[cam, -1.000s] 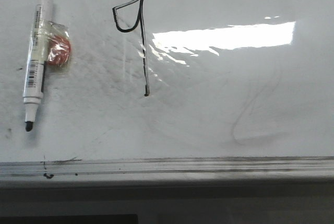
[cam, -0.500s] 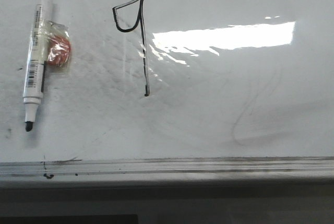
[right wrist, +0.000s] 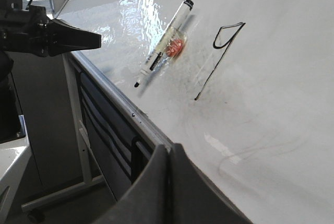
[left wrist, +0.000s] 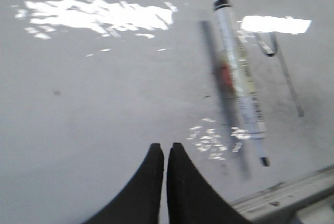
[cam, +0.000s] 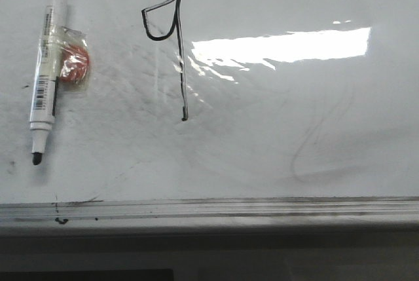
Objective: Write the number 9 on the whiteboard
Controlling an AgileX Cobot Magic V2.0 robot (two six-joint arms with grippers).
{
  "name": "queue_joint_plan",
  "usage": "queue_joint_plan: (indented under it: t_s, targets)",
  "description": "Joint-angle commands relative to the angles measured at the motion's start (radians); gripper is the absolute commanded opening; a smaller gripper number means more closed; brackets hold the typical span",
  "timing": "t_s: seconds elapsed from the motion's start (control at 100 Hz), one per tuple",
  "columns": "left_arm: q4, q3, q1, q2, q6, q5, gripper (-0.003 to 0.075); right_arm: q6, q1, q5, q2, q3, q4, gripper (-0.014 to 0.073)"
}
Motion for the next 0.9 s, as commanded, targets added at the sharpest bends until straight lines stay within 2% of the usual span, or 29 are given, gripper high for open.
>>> queue_joint_plan:
  t_s: [0.0, 0.12, 0.26, 0.39, 0.52, 0.89]
  targets:
    - [0.027, 0.04, 0.128, -0.051, -0.002, 0.024, -0.002, -0.004, 0.0, -0.083, 0.009, -0.026, -0.008, -0.0063]
    - [0.077, 0.04, 0.325, -0.046, -0.002, 0.024, -0.002, -0.004, 0.0, -0.085, 0.009, -0.026, -0.008, -0.0063]
    - [0.134, 0.041, 0.446, -0.048, -0.002, 0.019, -0.002, -0.004, 0.0, -0.085, 0.009, -0.026, -0.008, -0.0063]
    - [0.185, 0.042, 0.484, -0.048, -0.002, 0.026, -0.002, -0.004, 0.0, -0.085, 0.009, -0.026, -0.008, -0.0063]
    - [0.185, 0.042, 0.499, -0.048, -0.002, 0.136, -0.002, -0.004, 0.0, -0.085, 0.009, -0.026, -0.008, -0.0063]
    - [0.181, 0.041, 0.506, -0.046, -0.002, 0.13, -0.002, -0.004, 0.0, -0.085, 0.009, -0.026, -0.008, -0.0063]
